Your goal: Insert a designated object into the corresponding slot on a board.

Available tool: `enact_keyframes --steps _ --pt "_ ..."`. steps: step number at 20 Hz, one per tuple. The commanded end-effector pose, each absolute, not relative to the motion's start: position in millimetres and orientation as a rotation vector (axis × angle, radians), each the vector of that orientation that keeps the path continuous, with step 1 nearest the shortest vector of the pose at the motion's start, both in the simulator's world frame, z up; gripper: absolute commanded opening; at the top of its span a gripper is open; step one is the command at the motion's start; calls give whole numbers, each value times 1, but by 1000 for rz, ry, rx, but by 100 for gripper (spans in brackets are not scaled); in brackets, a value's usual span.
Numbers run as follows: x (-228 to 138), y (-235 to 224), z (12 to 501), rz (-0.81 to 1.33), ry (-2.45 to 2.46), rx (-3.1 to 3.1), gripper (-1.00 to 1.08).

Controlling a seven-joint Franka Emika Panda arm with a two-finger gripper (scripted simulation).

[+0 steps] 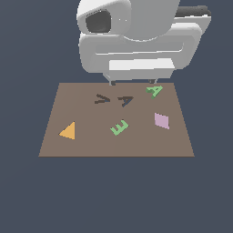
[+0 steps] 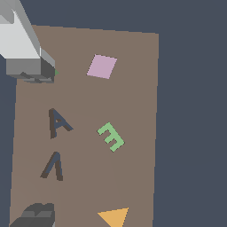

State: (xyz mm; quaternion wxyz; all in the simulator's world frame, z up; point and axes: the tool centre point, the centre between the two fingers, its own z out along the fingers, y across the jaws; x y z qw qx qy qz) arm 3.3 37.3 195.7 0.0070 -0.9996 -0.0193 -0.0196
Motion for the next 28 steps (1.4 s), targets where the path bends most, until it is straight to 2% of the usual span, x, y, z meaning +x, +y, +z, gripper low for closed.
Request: enact_keyframes --steps 1,13,28 --pt "3 37 196 -61 -61 -3126 100" --pt "-9 41 184 -57 77 -3127 100" --pt "-53 67 139 -40 604 -3074 100"
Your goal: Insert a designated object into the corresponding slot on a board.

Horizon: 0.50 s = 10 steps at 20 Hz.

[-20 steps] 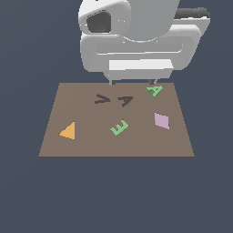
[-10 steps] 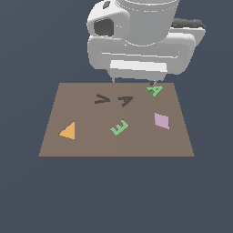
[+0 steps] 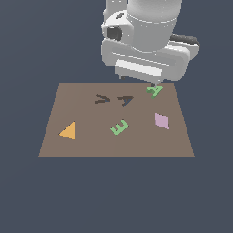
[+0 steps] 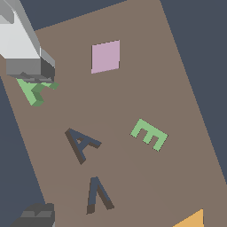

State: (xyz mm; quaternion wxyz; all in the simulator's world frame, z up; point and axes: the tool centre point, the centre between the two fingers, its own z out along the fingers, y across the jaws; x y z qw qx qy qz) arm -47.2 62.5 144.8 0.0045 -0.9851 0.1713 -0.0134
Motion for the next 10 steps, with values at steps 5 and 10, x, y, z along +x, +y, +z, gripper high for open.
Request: enact_keyframes --steps 5,10 --pt "-69 83 119 -31 835 -3022 100" --pt "-82 101 100 -23 1057 -2954 100"
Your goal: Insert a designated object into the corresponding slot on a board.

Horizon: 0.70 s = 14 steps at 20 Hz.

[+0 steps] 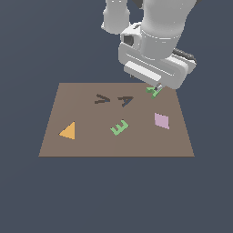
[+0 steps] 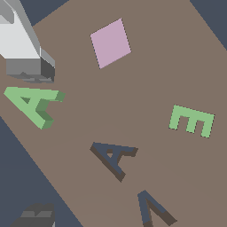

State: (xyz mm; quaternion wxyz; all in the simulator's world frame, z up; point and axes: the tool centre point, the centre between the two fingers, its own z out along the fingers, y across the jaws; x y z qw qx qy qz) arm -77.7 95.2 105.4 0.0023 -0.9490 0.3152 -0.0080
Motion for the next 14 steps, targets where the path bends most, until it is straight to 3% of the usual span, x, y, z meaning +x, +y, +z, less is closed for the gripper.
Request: enact_keyframes --steps 1,14 --pt "-84 104 96 -22 1098 -2940 100" --pt "-97 142 61 -6 1477 -2773 100"
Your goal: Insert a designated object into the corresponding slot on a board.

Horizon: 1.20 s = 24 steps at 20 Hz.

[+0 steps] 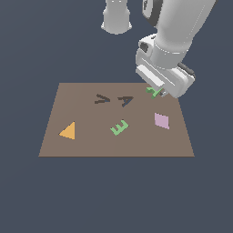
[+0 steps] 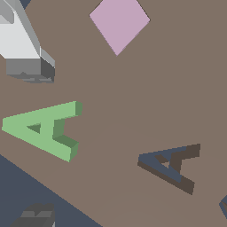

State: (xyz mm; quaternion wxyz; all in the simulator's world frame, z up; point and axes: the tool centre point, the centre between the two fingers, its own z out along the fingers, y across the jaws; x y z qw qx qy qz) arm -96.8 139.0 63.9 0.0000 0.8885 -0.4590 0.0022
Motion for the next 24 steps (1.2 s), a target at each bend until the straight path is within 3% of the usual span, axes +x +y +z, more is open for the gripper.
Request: enact_keyframes --steps 1,24 --pt "-98 144 59 5 -1495 2763 100" --pt "-99 155 30 0 -1590 2710 100"
